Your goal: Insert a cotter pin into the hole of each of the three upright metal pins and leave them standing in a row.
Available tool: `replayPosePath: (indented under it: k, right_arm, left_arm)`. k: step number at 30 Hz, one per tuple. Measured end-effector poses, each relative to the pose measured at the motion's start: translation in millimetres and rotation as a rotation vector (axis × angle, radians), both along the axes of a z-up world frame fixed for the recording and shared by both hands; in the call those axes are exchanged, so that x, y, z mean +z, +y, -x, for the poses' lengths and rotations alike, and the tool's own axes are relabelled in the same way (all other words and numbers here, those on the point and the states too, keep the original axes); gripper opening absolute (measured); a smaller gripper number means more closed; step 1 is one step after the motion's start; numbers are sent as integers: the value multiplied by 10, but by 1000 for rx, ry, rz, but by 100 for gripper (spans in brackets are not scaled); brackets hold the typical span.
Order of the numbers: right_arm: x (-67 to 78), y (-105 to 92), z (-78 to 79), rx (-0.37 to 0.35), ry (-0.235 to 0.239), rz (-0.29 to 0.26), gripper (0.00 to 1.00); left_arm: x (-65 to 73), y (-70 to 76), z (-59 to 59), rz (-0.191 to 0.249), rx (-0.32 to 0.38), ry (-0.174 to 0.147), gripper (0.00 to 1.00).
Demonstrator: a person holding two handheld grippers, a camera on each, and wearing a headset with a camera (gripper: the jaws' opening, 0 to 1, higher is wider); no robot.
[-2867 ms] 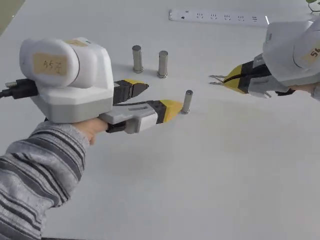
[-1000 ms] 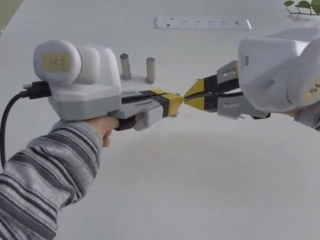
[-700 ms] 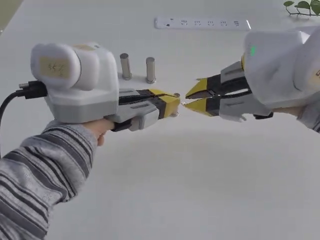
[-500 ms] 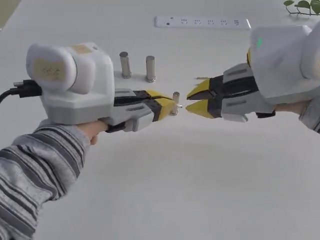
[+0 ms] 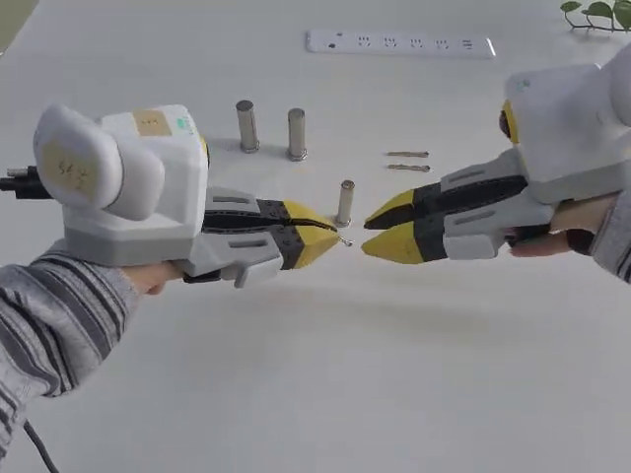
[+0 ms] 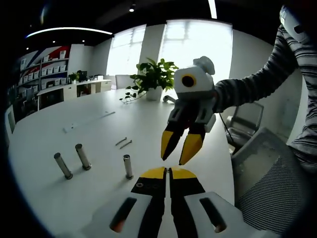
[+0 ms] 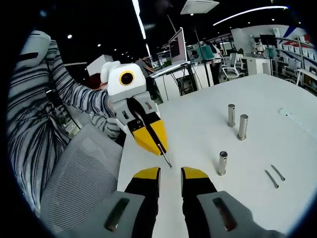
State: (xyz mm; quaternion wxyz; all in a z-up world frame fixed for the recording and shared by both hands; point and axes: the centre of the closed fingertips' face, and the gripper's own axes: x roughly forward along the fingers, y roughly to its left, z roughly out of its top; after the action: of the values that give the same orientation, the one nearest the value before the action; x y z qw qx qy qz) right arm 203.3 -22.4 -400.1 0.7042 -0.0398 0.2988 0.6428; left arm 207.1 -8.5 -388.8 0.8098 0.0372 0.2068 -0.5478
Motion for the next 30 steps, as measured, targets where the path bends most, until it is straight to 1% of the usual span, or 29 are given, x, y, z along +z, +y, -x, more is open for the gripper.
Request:
replayPosePath:
  k: [2, 10, 14, 17, 19, 20, 21, 24, 26, 27, 28, 30]
  right_arm:
    - [-10, -6, -2, -5, 17, -13, 11]
    - [-19, 12, 71, 15, 39, -27, 7]
    - [-2, 29, 91, 35, 30, -33, 4]
    - [15, 42, 90, 35, 24, -41, 1]
    - [30, 49, 96, 41, 24, -46, 0]
    - [32, 49, 96, 45, 15, -40, 0]
    - [35, 53, 96, 47, 9, -37, 0]
    - [27, 35, 88, 50, 2, -26, 0]
    - [31, 29, 85, 57, -18, -11, 0]
    - [35, 26, 73, 53, -32, 2, 0]
    - [38, 24, 67, 56, -45, 10, 0]
    - [40, 14, 62, 83, -92, 34, 0]
  left_arm:
    - [21, -27, 19, 17, -11, 4, 0]
    - [83, -94, 69, 60, -33, 13, 0]
    - [112, -104, 72, 80, -28, 19, 0]
    - [126, -109, 77, 92, -29, 24, 0]
    - [155, -112, 69, 118, -19, 33, 0]
    - [153, -106, 66, 120, -16, 42, 0]
    - [149, -105, 65, 116, -17, 38, 0]
    - [134, -101, 65, 112, -16, 40, 0]
    - [112, -94, 68, 103, -18, 40, 0]
    - [91, -85, 63, 90, -16, 31, 0]
    - [83, -84, 64, 86, -15, 29, 0]
    - [77, -82, 65, 89, -14, 33, 0]
